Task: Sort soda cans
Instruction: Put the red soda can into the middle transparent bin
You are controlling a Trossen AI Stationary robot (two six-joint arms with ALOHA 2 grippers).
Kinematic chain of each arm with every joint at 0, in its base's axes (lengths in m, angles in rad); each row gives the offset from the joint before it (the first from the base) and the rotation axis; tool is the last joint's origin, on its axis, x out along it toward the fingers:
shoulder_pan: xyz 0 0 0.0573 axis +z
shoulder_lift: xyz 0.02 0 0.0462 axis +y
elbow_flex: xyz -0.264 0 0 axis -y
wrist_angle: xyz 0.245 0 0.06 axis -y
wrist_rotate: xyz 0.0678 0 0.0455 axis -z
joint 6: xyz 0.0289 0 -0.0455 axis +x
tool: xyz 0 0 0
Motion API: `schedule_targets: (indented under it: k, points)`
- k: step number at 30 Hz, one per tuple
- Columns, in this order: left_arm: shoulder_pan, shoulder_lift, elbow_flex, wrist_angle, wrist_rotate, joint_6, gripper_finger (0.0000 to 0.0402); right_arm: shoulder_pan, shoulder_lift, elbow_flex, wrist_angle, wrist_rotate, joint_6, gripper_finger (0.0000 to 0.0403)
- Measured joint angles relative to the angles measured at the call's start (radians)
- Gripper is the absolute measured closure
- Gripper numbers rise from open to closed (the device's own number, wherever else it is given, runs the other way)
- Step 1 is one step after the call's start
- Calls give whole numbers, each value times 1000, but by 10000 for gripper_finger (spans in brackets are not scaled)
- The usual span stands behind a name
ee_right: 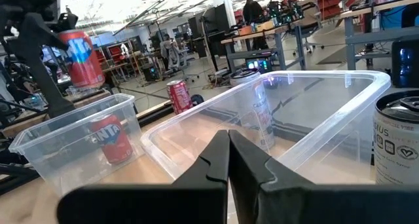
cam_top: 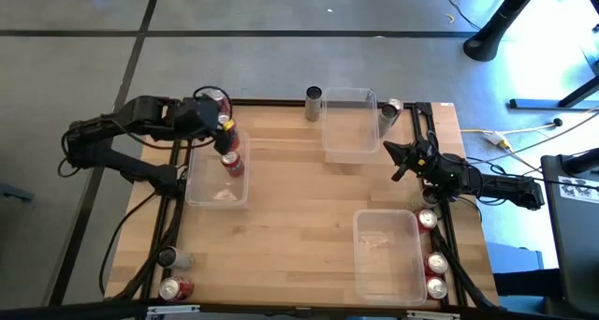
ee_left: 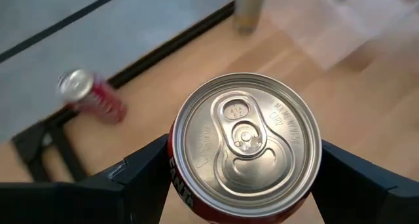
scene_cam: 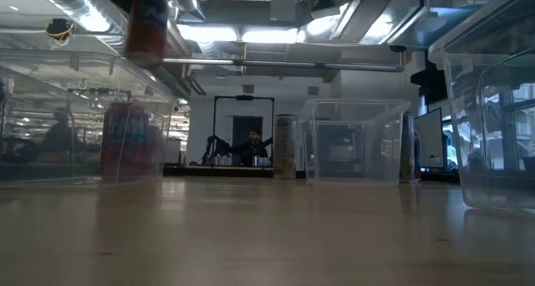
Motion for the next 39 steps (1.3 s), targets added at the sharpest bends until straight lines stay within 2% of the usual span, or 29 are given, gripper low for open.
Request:
schedule_targets:
  k: [9, 18, 24, 33, 39]
  points:
    - [-81, 2, -2, -165, -25, -145, 111, 0, 0, 0, 1, 23, 0, 397]
    - [-117, -92, -165, -124, -44, -270, 111, 0, 0, 0, 1, 56, -11, 397]
    - [-117, -130, -248, -109, -27, -292, 111, 0, 0, 0, 2, 59, -11, 397]
    - [-117, -135, -365, -99, -5, -375, 111, 0, 0, 0, 2, 59, -2, 397]
    - [-117, -135, -435, -19, -5, -378, 111, 0, 0, 0, 2, 59, -1, 397]
